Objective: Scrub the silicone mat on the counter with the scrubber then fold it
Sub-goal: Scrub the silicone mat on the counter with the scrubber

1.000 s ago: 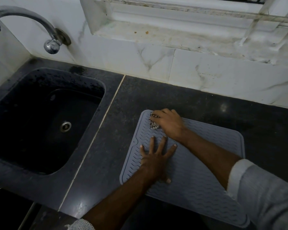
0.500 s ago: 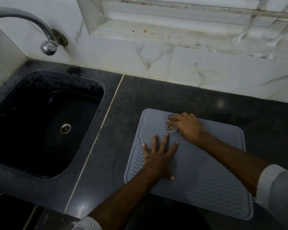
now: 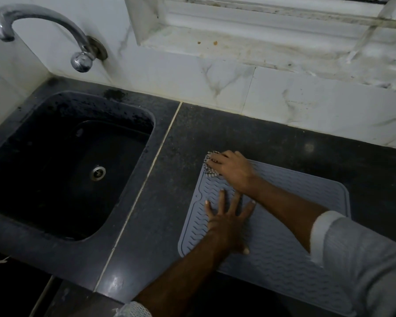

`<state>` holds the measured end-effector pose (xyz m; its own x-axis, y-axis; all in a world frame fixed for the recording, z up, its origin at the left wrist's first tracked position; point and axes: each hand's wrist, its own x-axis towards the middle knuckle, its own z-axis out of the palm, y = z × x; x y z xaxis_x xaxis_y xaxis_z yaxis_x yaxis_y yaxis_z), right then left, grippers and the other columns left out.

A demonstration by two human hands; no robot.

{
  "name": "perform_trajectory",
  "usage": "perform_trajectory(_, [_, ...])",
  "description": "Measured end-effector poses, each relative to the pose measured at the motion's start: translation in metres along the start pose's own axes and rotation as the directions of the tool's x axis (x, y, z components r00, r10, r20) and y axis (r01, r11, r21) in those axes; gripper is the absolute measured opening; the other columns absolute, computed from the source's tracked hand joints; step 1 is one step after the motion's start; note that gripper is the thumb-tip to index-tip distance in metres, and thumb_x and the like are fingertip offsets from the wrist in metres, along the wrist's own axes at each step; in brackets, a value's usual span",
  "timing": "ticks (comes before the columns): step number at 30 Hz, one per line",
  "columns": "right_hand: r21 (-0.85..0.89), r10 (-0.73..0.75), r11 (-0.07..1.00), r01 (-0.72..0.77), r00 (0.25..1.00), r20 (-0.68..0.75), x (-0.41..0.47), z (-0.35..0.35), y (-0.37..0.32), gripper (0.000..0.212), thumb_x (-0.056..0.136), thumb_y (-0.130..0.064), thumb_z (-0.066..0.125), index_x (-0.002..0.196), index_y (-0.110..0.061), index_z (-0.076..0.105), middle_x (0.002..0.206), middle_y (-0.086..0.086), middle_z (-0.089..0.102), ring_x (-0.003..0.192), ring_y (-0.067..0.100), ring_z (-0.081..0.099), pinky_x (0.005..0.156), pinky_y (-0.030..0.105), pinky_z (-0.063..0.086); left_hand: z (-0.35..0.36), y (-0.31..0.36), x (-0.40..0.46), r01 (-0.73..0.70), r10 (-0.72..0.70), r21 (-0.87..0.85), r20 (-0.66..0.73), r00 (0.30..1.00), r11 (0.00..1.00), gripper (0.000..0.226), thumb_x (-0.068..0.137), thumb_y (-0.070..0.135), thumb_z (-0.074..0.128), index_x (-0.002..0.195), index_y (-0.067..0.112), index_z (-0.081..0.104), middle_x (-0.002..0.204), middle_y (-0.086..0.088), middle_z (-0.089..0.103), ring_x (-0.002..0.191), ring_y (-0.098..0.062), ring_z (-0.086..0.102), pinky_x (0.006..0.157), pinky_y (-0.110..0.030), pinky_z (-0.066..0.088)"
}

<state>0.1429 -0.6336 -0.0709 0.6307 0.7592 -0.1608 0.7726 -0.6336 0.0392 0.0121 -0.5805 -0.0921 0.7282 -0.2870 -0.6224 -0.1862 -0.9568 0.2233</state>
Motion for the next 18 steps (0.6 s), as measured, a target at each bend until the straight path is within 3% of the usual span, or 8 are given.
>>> perform_trajectory(3, [-0.027, 0.004, 1.000, -0.003, 0.999, 0.044, -0.024, 0.007, 0.019, 0.060, 0.086, -0.020, 0.057, 0.140, -0.019, 0.033, 0.147, 0.005, 0.034, 0.122, 0.030, 0.039, 0.099, 0.041, 0.035, -0.001, -0.001, 0.000, -0.005, 0.004, -0.029, -0.009, 1.000, 1.000, 0.129, 0.065, 0.054, 0.079, 0.142, 0.046, -0.025, 0.145, 0.003, -0.046, 0.122, -0.035, -0.048, 0.090, -0.074, -0.022])
perform_trajectory(8, [0.008, 0.058, 0.998, -0.058, 0.998, 0.019, -0.006, -0.008, 0.010, 0.053, 0.084, -0.013, 0.059, 0.135, -0.022, 0.043, 0.143, 0.001, 0.041, 0.121, 0.027, 0.042, 0.100, 0.040, 0.036, -0.001, 0.000, 0.002, 0.002, -0.002, -0.020, 0.011, 1.000, 1.000, 0.129, 0.065, 0.054, 0.078, 0.142, 0.046, -0.025, 0.146, 0.003, -0.044, 0.121, -0.035, -0.048, 0.091, -0.076, -0.021])
perform_trajectory(11, [0.030, -0.015, 0.999, 0.016, 0.999, -0.050, 0.014, -0.011, -0.011, 0.057, 0.083, -0.004, 0.058, 0.135, -0.020, 0.042, 0.144, 0.003, 0.040, 0.122, 0.029, 0.041, 0.099, 0.041, 0.036, 0.000, 0.000, 0.002, 0.006, -0.007, 0.008, 0.012, 1.000, 1.000, 0.128, 0.065, 0.057, 0.077, 0.143, 0.043, -0.023, 0.150, 0.001, -0.038, 0.121, -0.035, -0.047, 0.088, -0.074, -0.024])
perform_trajectory(18, [-0.007, -0.023, 1.000, 0.023, 0.999, -0.025, -0.025, 0.015, 0.013, 0.056, 0.083, -0.016, 0.062, 0.136, -0.020, 0.042, 0.144, 0.004, 0.042, 0.129, 0.030, 0.037, 0.100, 0.043, 0.034, 0.000, 0.000, 0.003, 0.015, -0.015, -0.020, -0.005, 1.000, 1.000, 0.130, 0.064, 0.056, 0.079, 0.141, 0.046, -0.025, 0.148, 0.002, -0.042, 0.125, -0.037, -0.046, 0.091, -0.075, -0.021])
